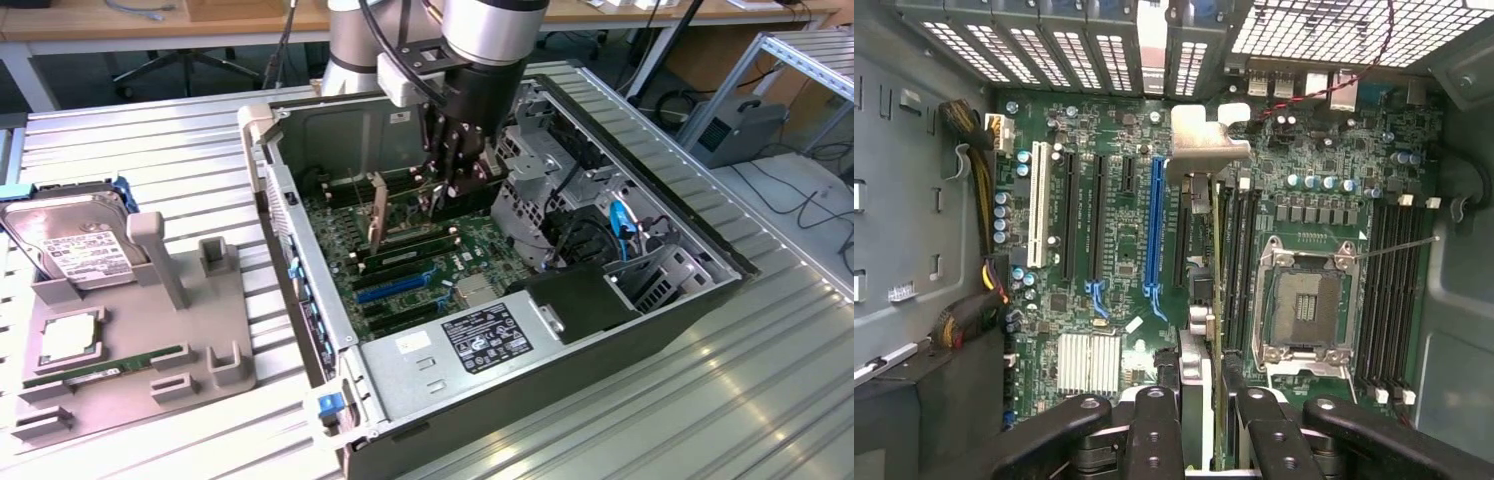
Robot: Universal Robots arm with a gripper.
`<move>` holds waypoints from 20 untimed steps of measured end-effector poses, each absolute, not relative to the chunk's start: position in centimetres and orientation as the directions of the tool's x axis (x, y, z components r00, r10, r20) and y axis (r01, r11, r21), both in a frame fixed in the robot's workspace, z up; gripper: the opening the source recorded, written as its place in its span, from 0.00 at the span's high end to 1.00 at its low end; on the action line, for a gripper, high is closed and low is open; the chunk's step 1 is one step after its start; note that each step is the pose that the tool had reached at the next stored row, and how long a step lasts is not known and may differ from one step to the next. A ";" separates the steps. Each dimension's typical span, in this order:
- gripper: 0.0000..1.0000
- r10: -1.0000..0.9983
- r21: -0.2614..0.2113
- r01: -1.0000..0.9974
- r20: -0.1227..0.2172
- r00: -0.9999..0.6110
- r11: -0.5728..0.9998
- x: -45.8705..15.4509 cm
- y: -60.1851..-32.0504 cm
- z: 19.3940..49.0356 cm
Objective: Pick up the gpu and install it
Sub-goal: 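Insert the gpu into the slot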
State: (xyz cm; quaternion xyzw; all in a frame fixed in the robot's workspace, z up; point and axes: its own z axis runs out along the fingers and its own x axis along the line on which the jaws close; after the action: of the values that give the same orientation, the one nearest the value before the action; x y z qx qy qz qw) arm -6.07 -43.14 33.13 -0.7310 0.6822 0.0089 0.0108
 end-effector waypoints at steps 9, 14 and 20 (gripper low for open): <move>0.73 -0.997 -0.004 -0.998 -0.028 0.069 -0.069 -6.1 -43.4 33.1; 0.73 -0.997 -0.004 -0.998 -0.028 0.069 -0.069 -6.1 -43.4 33.1; 0.73 -0.999 -0.004 -0.999 -0.028 -0.039 0.039 -7.1 -44.2 33.0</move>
State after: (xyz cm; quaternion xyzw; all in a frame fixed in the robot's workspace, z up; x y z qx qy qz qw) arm -7.11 -44.17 32.98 -0.6933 0.7205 0.0083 0.0112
